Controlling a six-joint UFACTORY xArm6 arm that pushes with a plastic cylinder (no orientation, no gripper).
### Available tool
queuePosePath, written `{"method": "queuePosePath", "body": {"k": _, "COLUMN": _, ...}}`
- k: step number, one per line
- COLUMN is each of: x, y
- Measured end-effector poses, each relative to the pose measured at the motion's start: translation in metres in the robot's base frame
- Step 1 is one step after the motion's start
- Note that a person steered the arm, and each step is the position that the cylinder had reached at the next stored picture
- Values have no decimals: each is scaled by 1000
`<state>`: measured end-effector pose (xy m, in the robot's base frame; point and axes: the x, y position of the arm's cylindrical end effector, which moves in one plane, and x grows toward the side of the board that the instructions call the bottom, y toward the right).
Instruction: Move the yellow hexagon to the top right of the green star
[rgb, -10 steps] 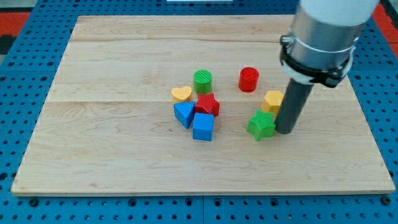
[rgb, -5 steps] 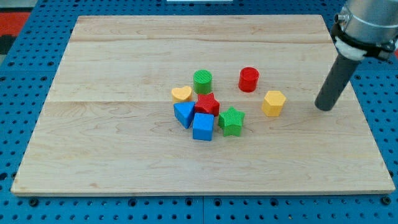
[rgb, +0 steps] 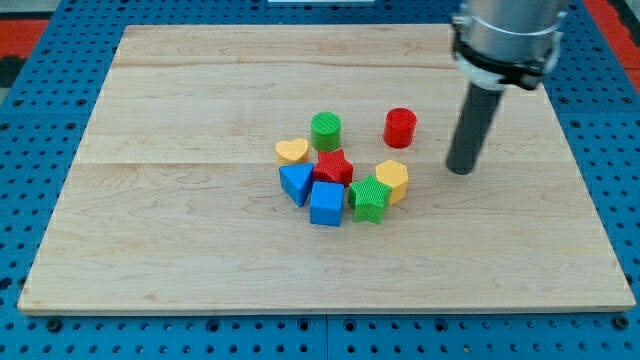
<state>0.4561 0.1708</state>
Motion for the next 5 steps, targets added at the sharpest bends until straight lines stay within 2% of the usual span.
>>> {"method": "queuePosePath", "body": {"k": 2, "x": 44, "y": -43}}
{"method": "queuePosePath", "body": {"k": 3, "x": 28, "y": -74}}
{"method": "queuePosePath", "body": {"k": 4, "x": 18, "y": -74}}
{"method": "queuePosePath", "body": {"k": 5, "x": -7, "y": -40}}
